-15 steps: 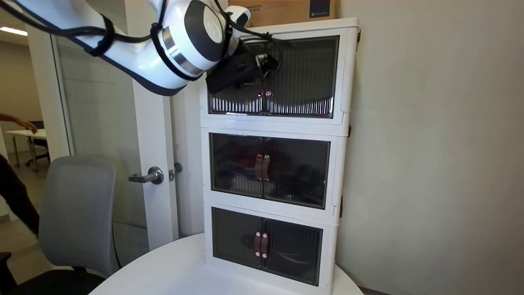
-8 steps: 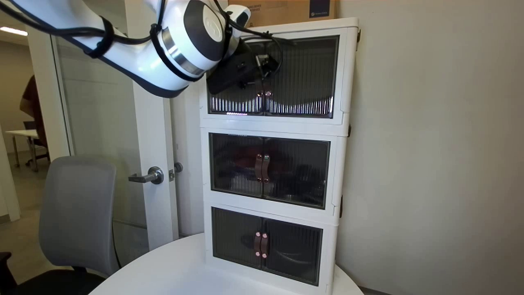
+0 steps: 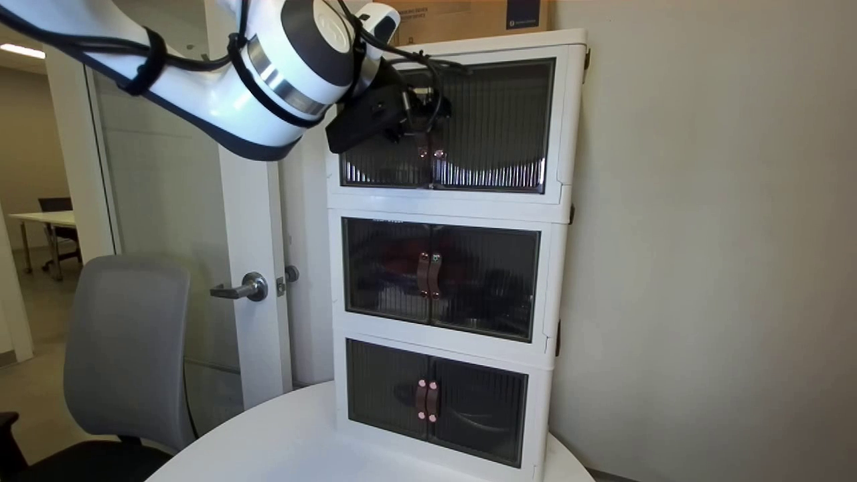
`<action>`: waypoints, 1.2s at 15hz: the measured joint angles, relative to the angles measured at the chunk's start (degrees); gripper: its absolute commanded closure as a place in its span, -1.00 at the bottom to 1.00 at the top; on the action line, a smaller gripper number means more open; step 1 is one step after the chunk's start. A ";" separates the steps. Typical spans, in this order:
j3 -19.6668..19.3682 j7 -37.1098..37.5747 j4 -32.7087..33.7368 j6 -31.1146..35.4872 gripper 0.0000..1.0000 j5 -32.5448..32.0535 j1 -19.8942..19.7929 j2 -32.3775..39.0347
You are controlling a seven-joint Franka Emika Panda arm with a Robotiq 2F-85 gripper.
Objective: Open the cabinet doors
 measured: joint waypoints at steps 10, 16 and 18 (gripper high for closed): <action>-25.58 13.29 -12.89 -0.22 0.85 -9.94 26.69 -5.26; -40.36 15.82 -18.42 -2.24 0.85 -13.43 44.32 -9.84; -46.20 14.54 -20.05 -2.35 0.85 -11.36 51.03 -10.31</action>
